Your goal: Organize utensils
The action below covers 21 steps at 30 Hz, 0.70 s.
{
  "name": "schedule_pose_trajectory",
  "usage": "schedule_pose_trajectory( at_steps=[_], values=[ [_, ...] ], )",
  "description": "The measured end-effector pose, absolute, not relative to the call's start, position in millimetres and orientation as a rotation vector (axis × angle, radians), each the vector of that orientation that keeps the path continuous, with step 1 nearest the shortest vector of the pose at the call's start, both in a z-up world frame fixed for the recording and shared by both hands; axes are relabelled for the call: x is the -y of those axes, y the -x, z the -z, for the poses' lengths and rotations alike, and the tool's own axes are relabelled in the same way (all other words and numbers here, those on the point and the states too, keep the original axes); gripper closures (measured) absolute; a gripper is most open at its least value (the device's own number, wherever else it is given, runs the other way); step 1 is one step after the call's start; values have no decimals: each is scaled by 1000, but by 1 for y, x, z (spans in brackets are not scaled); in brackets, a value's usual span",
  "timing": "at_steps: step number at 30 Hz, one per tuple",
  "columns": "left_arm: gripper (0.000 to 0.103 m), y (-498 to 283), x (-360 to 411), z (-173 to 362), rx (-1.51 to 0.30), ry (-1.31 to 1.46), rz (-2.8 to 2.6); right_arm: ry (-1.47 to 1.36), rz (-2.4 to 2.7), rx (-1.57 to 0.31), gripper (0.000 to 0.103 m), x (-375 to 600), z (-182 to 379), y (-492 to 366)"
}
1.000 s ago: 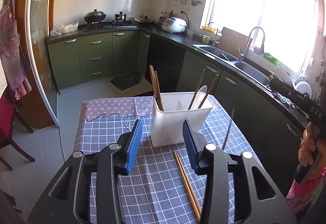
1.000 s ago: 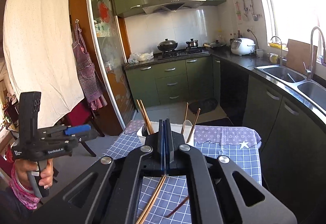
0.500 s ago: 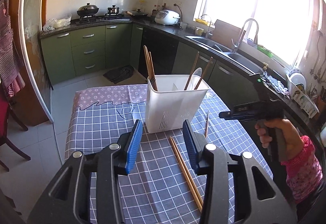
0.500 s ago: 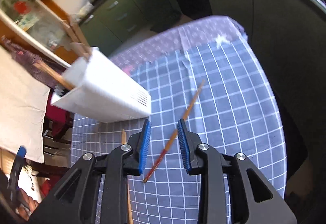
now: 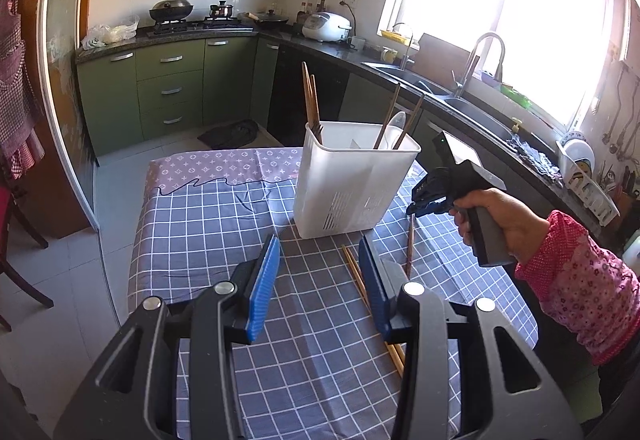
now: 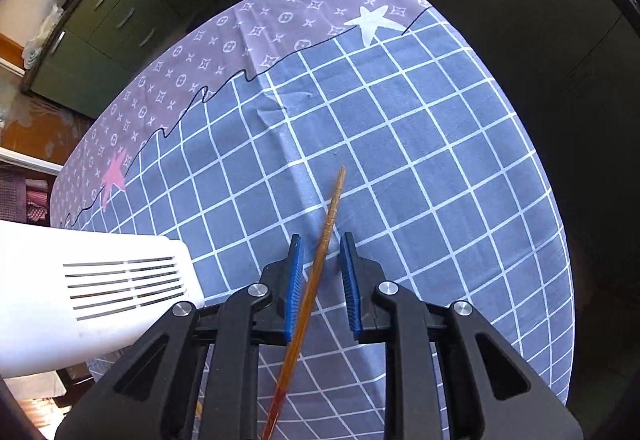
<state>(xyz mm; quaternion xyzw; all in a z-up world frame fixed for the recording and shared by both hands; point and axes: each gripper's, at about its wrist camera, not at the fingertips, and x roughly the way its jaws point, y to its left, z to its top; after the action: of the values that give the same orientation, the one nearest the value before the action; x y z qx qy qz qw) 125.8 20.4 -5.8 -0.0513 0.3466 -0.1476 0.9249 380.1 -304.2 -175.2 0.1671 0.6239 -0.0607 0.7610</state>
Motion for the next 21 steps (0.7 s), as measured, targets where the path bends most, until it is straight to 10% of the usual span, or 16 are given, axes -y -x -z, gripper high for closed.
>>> schedule_pose_trajectory(
  at_steps=[21],
  values=[
    [63,-115,-1,11,-749,107,322,-375,-269,-913,97,329,60,-208]
  ],
)
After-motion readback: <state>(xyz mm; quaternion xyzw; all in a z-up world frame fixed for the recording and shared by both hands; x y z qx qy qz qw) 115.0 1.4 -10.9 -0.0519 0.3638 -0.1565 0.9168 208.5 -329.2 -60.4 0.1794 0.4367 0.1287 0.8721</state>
